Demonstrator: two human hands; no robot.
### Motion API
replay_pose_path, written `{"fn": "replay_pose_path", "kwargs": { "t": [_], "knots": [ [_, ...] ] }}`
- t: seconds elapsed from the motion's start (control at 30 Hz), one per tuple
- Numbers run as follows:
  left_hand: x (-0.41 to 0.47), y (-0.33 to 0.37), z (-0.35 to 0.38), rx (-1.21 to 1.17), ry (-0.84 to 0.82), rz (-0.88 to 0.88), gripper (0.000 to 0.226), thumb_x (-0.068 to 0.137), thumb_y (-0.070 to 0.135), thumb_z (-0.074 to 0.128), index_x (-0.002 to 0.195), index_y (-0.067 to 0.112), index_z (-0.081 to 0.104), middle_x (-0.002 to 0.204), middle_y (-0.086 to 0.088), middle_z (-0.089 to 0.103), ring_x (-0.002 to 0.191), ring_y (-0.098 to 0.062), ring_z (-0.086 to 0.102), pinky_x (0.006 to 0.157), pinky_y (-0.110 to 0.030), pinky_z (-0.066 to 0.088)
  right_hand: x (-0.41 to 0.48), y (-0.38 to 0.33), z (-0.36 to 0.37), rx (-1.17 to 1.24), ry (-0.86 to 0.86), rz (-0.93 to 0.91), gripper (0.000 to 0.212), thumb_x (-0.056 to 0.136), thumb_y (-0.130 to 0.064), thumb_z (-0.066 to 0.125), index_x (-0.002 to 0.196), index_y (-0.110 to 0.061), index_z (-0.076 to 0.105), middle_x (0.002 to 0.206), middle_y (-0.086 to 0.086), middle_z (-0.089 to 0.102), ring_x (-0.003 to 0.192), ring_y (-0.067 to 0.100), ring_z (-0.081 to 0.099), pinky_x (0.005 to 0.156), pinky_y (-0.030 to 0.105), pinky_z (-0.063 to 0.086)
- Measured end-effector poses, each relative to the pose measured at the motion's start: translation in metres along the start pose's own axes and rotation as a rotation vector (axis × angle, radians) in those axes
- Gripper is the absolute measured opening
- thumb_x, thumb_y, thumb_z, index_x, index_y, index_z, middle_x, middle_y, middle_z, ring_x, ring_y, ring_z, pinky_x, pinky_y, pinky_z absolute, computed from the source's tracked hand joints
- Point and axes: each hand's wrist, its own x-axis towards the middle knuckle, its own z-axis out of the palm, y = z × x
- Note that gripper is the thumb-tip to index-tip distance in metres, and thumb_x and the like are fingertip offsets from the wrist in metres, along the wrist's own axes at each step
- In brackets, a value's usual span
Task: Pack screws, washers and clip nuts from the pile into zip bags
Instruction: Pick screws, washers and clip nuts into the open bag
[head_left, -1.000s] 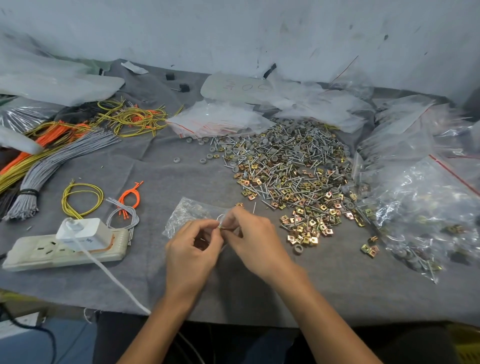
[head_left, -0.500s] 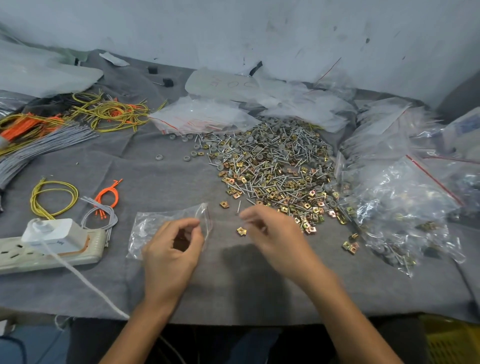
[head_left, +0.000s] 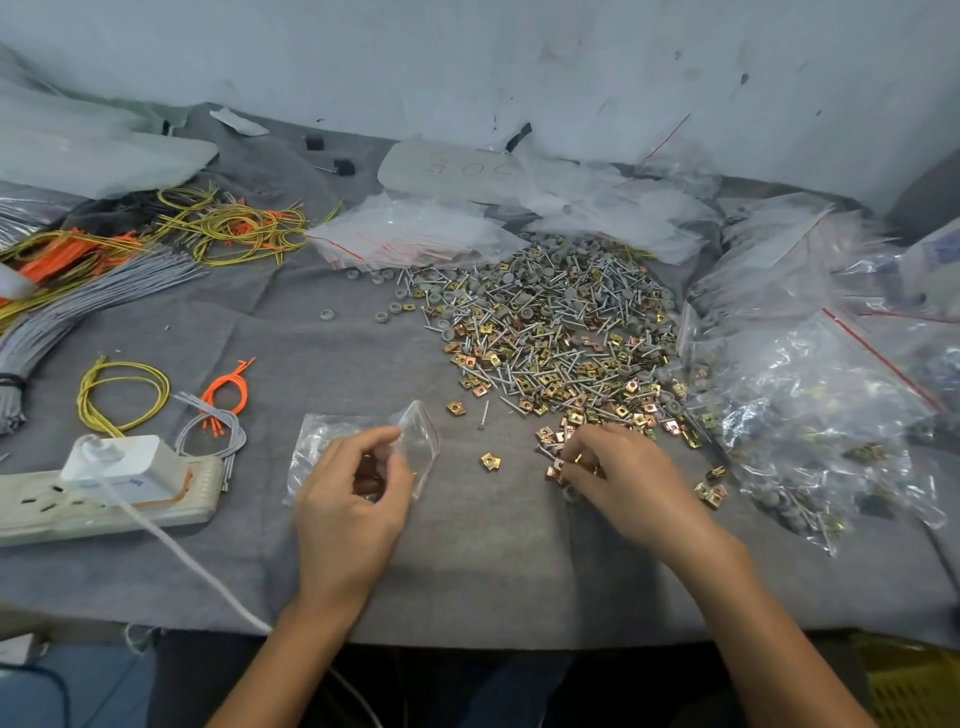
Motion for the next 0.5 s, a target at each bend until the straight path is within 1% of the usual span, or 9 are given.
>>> {"fn": "replay_pose_path", "kwargs": {
  "t": [0.07, 0.13, 0.2, 0.27, 0.37, 0.43, 0.5],
  "knots": [
    [0.002, 0.0, 0.001, -0.006, -0.003, -0.062, 0.025, 0.082, 0.02, 0.063, 0.105, 0.027, 0.07, 0.09, 0.007, 0.067, 0.07, -0.014, 0.064, 0.065, -0.029, 0.055, 0.001, -0.001, 0.001, 0.003, -0.01, 0.007, 0.006, 0.095, -0.03, 0.064, 0.094, -0.033, 0.059, 0.093, -0.016, 0.053, 0.093, 0.011, 0.052, 0.082, 0.039, 0.049],
    [0.003, 0.0, 0.003, 0.046, -0.009, -0.088, 0.029, 0.08, 0.024, 0.061, 0.107, 0.026, 0.071, 0.084, 0.008, 0.065, 0.066, -0.014, 0.061, 0.064, -0.029, 0.053, 0.001, -0.004, 0.001, 0.03, 0.015, 0.004, 0.008, 0.095, -0.028, 0.062, 0.094, -0.033, 0.057, 0.094, -0.017, 0.054, 0.094, 0.011, 0.053, 0.08, 0.036, 0.047],
    [0.004, 0.0, 0.005, 0.153, -0.013, -0.112, 0.03, 0.079, 0.026, 0.059, 0.105, 0.026, 0.073, 0.071, 0.01, 0.06, 0.061, -0.011, 0.057, 0.066, -0.033, 0.053, 0.0, -0.013, 0.003, 0.136, 0.079, -0.008, 0.01, 0.094, -0.024, 0.063, 0.093, -0.032, 0.056, 0.091, -0.016, 0.059, 0.088, 0.011, 0.056, 0.075, 0.032, 0.044],
    [0.005, 0.002, 0.007, 0.225, -0.026, -0.123, 0.029, 0.078, 0.025, 0.058, 0.102, 0.026, 0.075, 0.063, 0.013, 0.055, 0.059, -0.01, 0.053, 0.067, -0.036, 0.054, -0.001, -0.023, 0.005, 0.251, 0.134, -0.028, 0.011, 0.092, -0.02, 0.064, 0.092, -0.029, 0.057, 0.087, -0.013, 0.065, 0.083, 0.011, 0.061, 0.074, 0.033, 0.046],
    [0.003, 0.003, 0.005, 0.226, -0.046, -0.038, 0.026, 0.079, 0.02, 0.06, 0.1, 0.025, 0.076, 0.065, 0.018, 0.055, 0.061, -0.004, 0.051, 0.067, -0.031, 0.05, 0.001, -0.029, 0.008, 0.305, 0.146, -0.022, 0.011, 0.093, -0.017, 0.063, 0.1, -0.026, 0.064, 0.091, -0.011, 0.07, 0.086, 0.01, 0.064, 0.08, 0.034, 0.051],
    [0.001, 0.002, 0.002, 0.19, -0.049, 0.024, 0.025, 0.081, 0.017, 0.062, 0.101, 0.023, 0.076, 0.071, 0.017, 0.06, 0.064, -0.003, 0.054, 0.066, -0.025, 0.048, 0.002, -0.024, 0.008, 0.263, 0.125, 0.006, 0.016, 0.098, -0.018, 0.06, 0.11, -0.026, 0.068, 0.098, -0.01, 0.071, 0.091, 0.013, 0.065, 0.083, 0.034, 0.05],
    [0.0, 0.002, 0.002, 0.176, -0.056, 0.06, 0.025, 0.083, 0.017, 0.061, 0.102, 0.021, 0.076, 0.076, 0.014, 0.063, 0.066, 0.0, 0.056, 0.067, -0.02, 0.047, 0.003, -0.017, 0.008, 0.256, 0.126, 0.013, 0.017, 0.101, -0.02, 0.058, 0.113, -0.023, 0.07, 0.1, -0.011, 0.07, 0.093, 0.011, 0.064, 0.081, 0.028, 0.047]
  ]
}}
